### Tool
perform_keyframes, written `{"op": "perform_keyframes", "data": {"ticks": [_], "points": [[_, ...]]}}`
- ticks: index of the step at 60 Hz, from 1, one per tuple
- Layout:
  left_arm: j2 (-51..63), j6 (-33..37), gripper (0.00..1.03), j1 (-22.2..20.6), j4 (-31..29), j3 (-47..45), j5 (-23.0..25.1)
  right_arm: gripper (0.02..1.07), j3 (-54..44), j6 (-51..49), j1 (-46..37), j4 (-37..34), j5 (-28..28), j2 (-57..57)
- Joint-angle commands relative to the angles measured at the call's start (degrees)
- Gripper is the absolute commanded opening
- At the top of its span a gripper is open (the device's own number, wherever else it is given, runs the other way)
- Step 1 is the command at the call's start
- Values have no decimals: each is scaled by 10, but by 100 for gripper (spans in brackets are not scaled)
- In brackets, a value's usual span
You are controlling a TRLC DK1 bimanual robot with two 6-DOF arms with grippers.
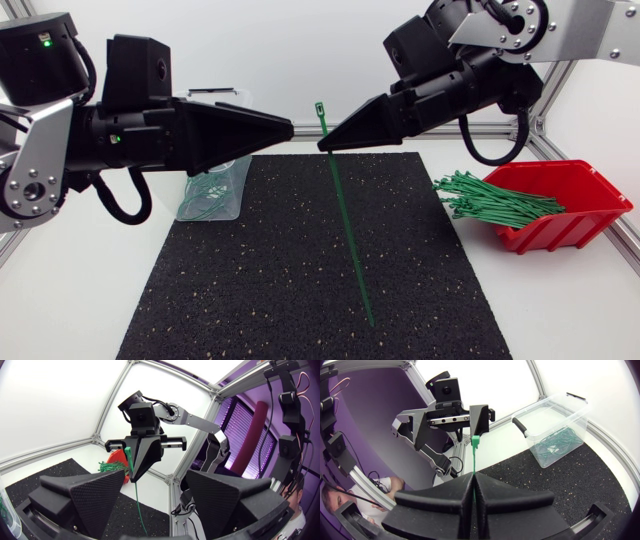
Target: Take a green cable tie from the red box, thread the tail through the head to close it, then place it in the transparent bin on the left.
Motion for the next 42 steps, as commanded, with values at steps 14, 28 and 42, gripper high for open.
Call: {"op": "perform_keyframes", "data": {"ticks": [14,28,42], "points": [[47,-22,82,-18,41,3,-11,8,-36,88,16,89,-6,-9],[72,-23,73,-18,59,15,-21,8,-42,92,23,98,-6,-11],[82,-27,60,-17,62,23,-29,8,-64,125,23,146,-6,-18]]}}
